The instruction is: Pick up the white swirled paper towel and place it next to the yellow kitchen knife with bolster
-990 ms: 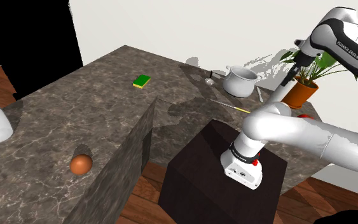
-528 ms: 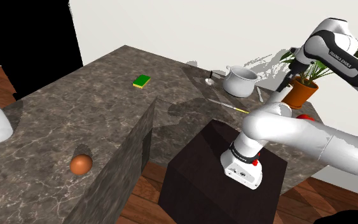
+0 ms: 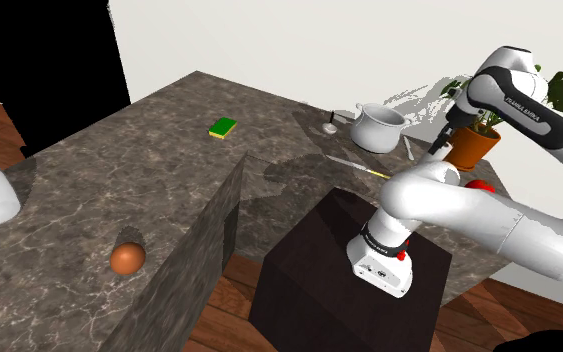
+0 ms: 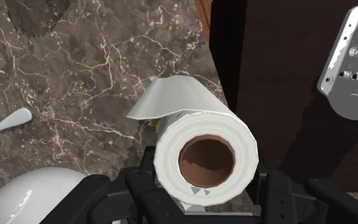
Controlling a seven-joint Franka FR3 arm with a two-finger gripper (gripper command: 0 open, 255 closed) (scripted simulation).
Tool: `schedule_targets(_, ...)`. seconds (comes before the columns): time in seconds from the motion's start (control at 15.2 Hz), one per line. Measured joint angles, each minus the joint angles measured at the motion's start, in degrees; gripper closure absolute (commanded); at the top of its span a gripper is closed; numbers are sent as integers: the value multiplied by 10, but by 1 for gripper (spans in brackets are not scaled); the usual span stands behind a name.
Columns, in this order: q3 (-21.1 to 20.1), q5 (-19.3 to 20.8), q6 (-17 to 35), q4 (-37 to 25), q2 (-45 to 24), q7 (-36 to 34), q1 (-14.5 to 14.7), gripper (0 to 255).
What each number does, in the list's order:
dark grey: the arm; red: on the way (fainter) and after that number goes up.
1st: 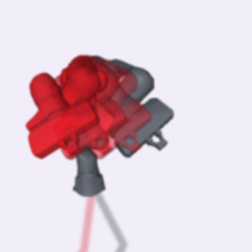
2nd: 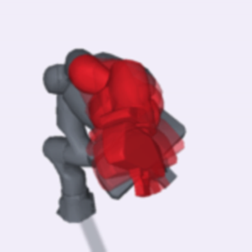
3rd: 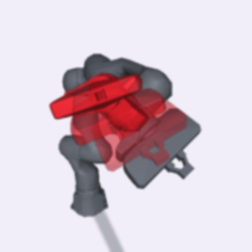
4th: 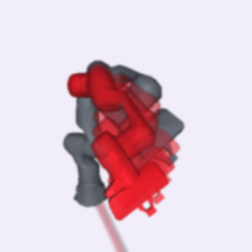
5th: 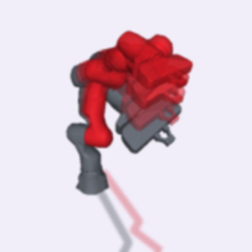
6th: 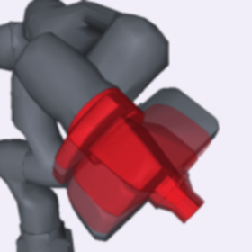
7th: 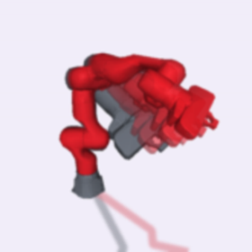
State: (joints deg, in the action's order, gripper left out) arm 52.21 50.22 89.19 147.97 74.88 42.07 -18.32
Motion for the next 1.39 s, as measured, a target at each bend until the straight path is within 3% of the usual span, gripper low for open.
schedule_targets(0.4,39,36,30,35,8,-4,-11,255)
schedule_targets(0.86,44,41,34,39,8,-5,-12,255)
schedule_targets(0.92,44,41,34,39,8,-5,-12,0)
schedule_targets(1.39,38,35,29,34,8,-4,-11,0)
